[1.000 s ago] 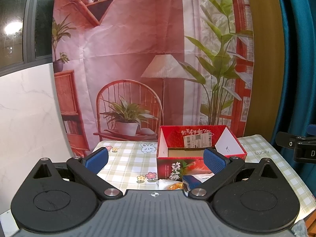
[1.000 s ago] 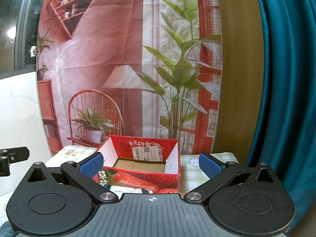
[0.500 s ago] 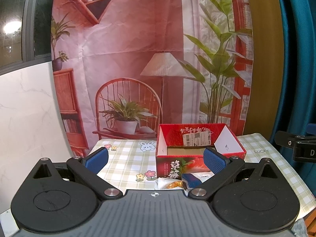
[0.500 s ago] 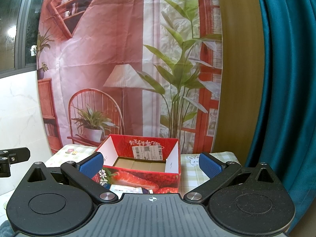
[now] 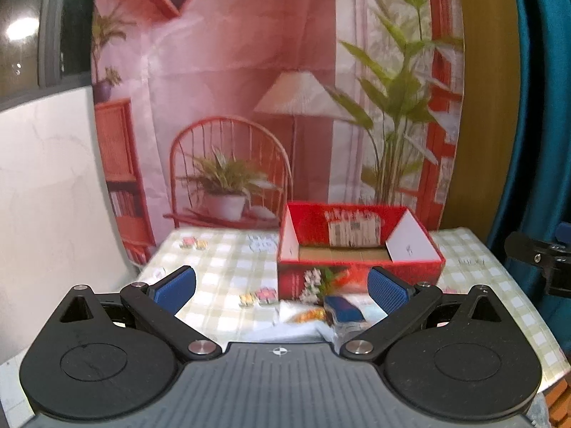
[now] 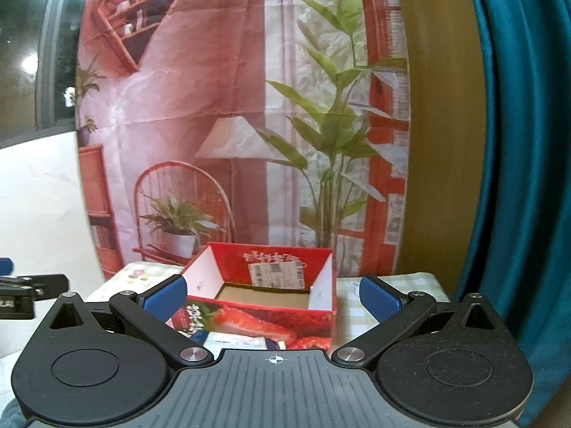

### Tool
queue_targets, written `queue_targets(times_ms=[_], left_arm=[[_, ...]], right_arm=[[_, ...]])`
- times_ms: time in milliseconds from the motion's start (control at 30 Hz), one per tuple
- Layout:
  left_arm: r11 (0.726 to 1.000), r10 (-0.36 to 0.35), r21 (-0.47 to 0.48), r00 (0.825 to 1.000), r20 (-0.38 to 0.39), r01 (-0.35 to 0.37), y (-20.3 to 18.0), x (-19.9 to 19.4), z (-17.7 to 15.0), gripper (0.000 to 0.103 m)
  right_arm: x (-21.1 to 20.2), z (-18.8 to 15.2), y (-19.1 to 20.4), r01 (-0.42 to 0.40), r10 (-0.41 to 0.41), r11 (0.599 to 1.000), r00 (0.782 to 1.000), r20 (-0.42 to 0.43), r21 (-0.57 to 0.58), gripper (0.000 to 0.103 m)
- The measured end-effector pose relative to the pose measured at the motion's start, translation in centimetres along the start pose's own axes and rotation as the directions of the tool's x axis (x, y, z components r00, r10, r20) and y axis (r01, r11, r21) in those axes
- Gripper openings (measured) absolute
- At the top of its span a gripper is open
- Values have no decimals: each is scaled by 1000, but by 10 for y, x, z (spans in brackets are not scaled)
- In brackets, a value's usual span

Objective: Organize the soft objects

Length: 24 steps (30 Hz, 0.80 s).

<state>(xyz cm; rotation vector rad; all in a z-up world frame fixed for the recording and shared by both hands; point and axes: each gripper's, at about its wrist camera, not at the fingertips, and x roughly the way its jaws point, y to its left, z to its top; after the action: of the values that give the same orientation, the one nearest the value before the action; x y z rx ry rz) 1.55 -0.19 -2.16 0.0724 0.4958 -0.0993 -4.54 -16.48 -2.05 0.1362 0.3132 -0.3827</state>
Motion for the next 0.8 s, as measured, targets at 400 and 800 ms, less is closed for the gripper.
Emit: queue_targets(times_ms=[400,800], left_arm=[[988,-151,-4,973,-177,153,-33,70,-45,103],[958,-254,4,851,-460,288,-56,145,-94,89]], right_arm=[[38,-75,-44,-69,71,997,986,-149,16,103],[94,-159,-41,-76,13,987,915,-404,-142,88]])
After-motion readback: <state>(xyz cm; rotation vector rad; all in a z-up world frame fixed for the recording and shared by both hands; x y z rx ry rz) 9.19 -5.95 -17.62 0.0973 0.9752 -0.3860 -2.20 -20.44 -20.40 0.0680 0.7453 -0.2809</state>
